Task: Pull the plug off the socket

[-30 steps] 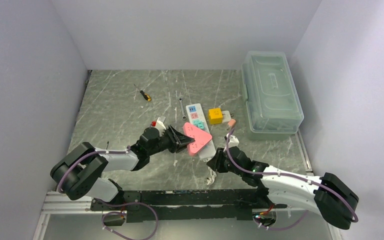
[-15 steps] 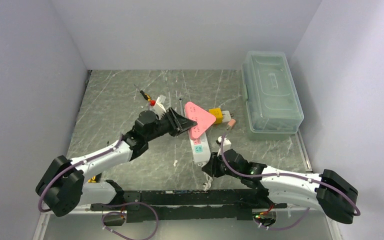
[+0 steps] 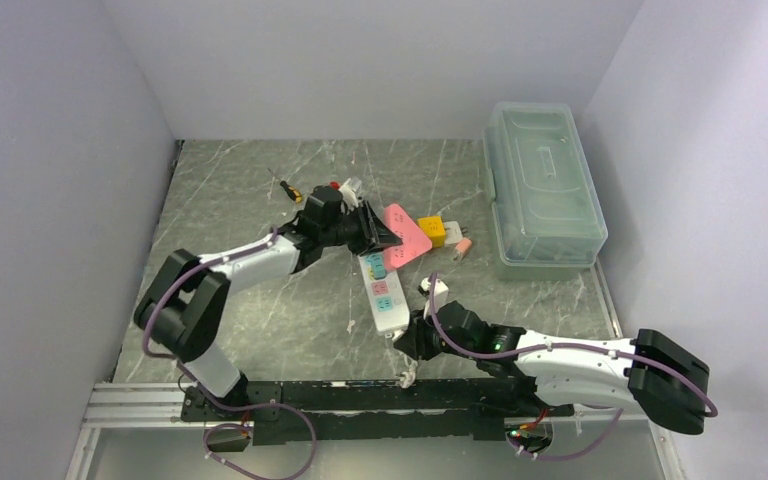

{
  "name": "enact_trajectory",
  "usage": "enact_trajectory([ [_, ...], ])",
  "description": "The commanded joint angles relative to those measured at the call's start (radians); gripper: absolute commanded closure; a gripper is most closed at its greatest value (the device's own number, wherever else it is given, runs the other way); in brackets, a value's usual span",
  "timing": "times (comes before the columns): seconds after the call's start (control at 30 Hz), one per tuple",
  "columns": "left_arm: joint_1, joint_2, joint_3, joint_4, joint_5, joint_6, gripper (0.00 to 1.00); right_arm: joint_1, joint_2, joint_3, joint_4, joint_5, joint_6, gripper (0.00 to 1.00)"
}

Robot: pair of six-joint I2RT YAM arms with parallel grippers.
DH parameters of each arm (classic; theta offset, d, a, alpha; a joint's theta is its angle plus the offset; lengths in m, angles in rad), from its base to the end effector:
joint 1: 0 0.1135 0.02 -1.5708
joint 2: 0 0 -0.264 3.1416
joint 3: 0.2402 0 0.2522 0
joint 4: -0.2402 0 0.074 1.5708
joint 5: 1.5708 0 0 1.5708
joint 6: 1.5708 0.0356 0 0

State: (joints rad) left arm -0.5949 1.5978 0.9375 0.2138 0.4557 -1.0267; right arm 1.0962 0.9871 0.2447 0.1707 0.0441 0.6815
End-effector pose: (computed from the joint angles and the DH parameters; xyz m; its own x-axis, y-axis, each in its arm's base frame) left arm 0.2836 -0.2108 0.2288 -0.8970 -0.3207 -0.3043 0.1247 0.4769 -0.8701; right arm 0.0872 0.1662 0.1531 -0.7411 -0.0654 -0.6682 -0.5212 0.6833 0.5113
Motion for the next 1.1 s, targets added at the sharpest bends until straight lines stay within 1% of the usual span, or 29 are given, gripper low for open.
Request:
enact_trajectory([
  [0.0, 0.0, 0.084, 0.111, -0.038, 0.111, 0.103, 1.0, 0.011, -0.001, 0.06, 0.097, -0.003, -0.025, 1.0],
  [0.27, -0.02, 0.248, 0.197, -0.095, 0.126, 0.168, 1.0, 0.011, -0.005, 0.066, 0.086, 0.036, -0.02, 1.0],
  [0.47, -0.048, 0.361, 0.28, -0.104, 0.138, 0.195, 0.92, 0.013, 0.017, 0.078, 0.084, 0.04, -0.019, 1.0],
  [0.57, -0.053, 0.396, 0.308, -0.126, 0.116, 0.213, 0.87, 0.014, 0.021, 0.082, 0.082, 0.047, -0.016, 1.0],
  [0.63, -0.055, 0.408, 0.324, -0.166, 0.089, 0.238, 0.81, 0.014, 0.017, 0.082, 0.08, 0.053, -0.014, 1.0],
  [0.73, -0.055, 0.415, 0.335, -0.211, 0.04, 0.266, 0.71, 0.014, 0.004, 0.081, 0.071, 0.064, -0.01, 0.94],
  [0.83, -0.056, 0.42, 0.363, -0.28, 0.024, 0.274, 0.52, 0.013, -0.024, 0.066, 0.072, 0.079, -0.005, 0.88],
  [0.9, -0.059, 0.414, 0.386, -0.305, 0.019, 0.284, 0.43, 0.014, -0.042, 0.054, 0.068, 0.091, -0.003, 0.8],
  [1.03, -0.061, 0.384, 0.43, -0.348, 0.005, 0.304, 0.2, 0.014, -0.068, 0.055, 0.031, 0.113, -0.007, 0.66],
  [1.07, -0.06, 0.377, 0.442, -0.359, 0.005, 0.305, 0.18, 0.014, -0.075, 0.057, 0.018, 0.121, -0.007, 0.63],
])
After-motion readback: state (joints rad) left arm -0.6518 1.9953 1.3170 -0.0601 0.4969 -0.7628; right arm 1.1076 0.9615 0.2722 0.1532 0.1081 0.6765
